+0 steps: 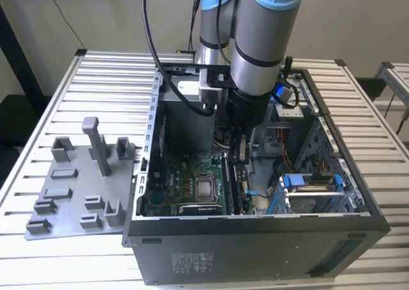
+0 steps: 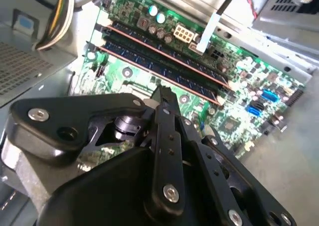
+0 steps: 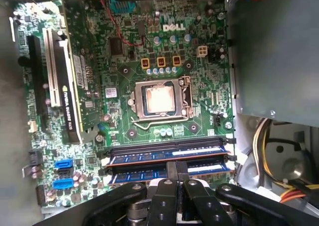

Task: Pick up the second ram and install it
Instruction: 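Press down the second ram until it locks into place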

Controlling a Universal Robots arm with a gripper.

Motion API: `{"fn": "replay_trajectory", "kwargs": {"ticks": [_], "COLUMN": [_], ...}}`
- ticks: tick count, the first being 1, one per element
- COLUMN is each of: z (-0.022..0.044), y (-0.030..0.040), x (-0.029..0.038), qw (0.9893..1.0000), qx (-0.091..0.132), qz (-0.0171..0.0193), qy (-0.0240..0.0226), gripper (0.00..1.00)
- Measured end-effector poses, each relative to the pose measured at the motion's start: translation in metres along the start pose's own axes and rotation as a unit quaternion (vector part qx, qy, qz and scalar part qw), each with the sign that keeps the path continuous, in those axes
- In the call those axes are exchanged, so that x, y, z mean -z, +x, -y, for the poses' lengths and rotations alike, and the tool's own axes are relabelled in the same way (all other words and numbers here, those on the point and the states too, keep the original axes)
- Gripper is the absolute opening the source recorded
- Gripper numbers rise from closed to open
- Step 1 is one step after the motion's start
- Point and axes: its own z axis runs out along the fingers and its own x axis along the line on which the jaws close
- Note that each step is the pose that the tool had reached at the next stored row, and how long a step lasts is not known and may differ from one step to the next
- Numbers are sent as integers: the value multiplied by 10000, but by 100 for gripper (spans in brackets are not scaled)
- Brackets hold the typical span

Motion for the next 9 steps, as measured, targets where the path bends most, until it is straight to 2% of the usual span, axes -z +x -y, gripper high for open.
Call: {"fn": "replay_trajectory", "kwargs": {"ticks": [9], "z": [0], "y": [-1], "x": [8], "qw": [10000], "qx": [0], "qz": [1], "qy": [0], "gripper": [11]}}
